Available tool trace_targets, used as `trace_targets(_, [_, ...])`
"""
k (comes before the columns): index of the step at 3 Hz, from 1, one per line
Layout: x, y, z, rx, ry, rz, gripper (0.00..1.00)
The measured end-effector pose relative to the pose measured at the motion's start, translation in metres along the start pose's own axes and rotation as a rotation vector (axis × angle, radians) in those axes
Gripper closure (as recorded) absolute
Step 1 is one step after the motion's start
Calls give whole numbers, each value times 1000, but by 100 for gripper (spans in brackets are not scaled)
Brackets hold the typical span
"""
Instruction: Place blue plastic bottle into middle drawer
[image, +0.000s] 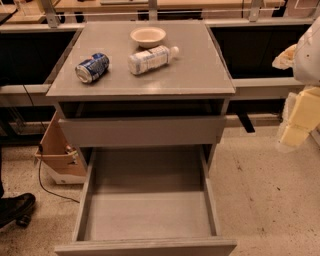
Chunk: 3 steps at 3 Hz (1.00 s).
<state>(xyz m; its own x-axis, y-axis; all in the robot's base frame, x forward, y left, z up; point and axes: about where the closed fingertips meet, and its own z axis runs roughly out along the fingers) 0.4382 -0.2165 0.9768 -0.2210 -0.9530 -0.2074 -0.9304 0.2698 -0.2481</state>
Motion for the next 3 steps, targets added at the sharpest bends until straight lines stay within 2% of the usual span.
trace_targets(1, [0,0,0,0,0,0,0])
trace_targets(2, [0,-6,8,24,-26,38,0])
trace_targets(3, [-8,-25,35,41,-67,63,0])
